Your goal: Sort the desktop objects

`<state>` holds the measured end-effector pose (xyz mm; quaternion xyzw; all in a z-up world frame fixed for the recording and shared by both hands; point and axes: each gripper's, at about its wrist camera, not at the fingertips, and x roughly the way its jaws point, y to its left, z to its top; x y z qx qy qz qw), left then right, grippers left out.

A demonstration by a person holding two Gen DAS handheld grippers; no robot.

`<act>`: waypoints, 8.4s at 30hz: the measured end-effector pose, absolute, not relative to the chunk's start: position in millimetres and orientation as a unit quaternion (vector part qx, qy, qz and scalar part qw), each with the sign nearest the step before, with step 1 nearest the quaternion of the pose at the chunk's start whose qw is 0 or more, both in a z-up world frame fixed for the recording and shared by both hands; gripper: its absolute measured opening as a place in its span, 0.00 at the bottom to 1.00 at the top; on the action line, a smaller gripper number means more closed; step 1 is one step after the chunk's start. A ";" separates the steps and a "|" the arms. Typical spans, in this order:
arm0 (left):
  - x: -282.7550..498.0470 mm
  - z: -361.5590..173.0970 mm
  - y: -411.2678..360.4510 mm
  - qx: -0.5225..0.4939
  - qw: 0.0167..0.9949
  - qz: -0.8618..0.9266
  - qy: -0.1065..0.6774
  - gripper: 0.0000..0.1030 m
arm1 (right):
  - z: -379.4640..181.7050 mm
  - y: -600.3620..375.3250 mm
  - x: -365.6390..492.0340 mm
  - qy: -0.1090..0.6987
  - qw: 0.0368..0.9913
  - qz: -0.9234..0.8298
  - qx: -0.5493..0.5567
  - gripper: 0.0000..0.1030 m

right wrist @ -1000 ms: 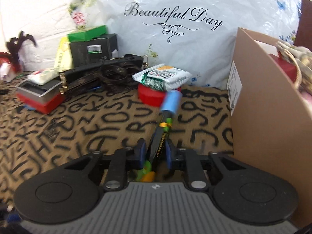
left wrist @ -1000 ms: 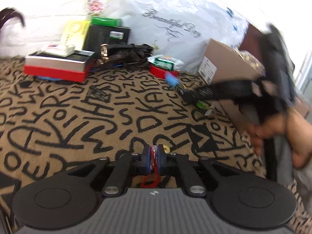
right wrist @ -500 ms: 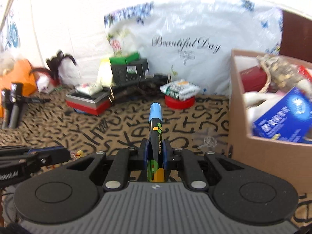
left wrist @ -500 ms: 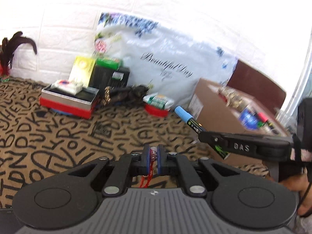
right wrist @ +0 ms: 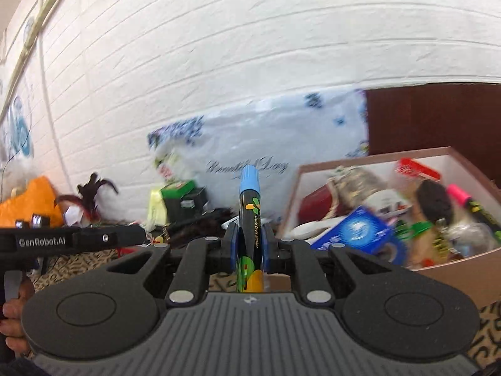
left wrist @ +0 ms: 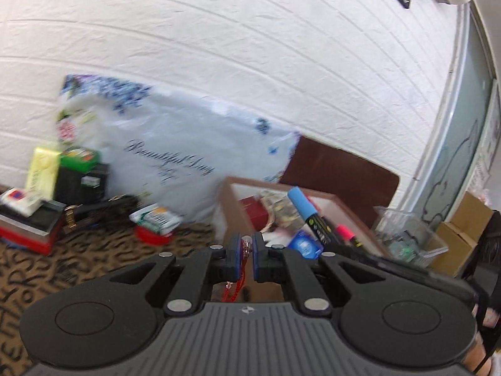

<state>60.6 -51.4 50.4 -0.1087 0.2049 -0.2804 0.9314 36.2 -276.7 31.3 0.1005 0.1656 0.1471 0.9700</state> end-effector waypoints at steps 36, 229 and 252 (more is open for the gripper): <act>161.3 34.0 -249.3 -0.056 0.895 -0.368 0.247 0.93 | -16.7 -431.6 109.5 0.201 0.971 -0.027 0.126 0.47; 161.1 53.4 -269.1 -0.131 0.869 -0.408 0.247 0.58 | 39.2 -429.0 96.6 0.138 0.978 0.113 0.111 0.45; 177.2 32.4 -259.8 -0.040 0.906 -0.319 0.277 1.00 | -0.2 -437.2 137.4 0.212 0.970 0.018 0.115 0.90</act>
